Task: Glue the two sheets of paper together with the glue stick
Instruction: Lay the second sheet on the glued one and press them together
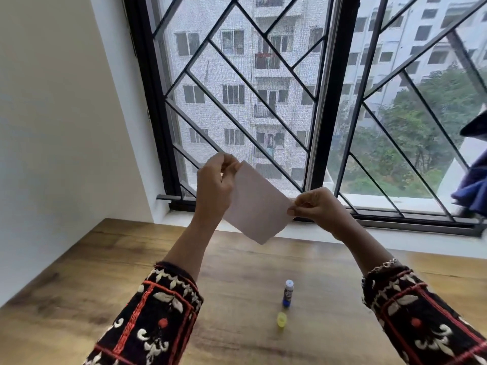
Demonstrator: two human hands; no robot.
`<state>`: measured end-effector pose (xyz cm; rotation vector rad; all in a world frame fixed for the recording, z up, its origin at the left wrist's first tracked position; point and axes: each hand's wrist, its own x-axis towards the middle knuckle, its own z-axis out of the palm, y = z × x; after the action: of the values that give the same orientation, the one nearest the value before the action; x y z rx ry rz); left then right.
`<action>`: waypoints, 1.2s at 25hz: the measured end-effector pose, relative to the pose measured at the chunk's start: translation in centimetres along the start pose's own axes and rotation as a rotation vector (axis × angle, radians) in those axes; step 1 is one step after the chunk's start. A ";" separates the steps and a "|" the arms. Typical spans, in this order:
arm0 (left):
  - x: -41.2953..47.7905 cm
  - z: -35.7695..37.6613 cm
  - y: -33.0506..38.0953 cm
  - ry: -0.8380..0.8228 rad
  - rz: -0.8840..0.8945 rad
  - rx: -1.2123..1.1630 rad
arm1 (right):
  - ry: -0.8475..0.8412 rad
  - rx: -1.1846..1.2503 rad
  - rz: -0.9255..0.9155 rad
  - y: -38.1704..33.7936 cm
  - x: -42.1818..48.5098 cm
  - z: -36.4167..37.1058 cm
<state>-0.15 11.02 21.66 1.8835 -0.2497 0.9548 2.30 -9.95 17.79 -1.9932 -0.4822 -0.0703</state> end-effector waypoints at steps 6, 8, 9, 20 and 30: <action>-2.2 0.1 -2.4 0.180 -0.230 -0.064 | 0.106 0.179 0.009 -0.1 0.0 0.2; -2.8 0.2 -1.8 0.208 -0.068 0.103 | 0.108 0.088 0.002 -0.5 0.0 0.3; -3.0 0.5 -1.2 0.166 0.059 0.198 | 0.104 0.035 -0.004 -0.7 0.0 0.3; -3.2 3.8 1.6 -0.376 0.160 0.316 | 0.066 -0.245 -0.130 -2.6 0.3 0.9; -3.4 3.7 0.9 -0.320 0.117 0.237 | -0.055 -0.145 -0.075 -2.5 0.7 1.0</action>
<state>-1.03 6.72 19.02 2.2613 -0.4576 0.7818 1.91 -7.91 19.67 -2.1231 -0.6022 -0.1002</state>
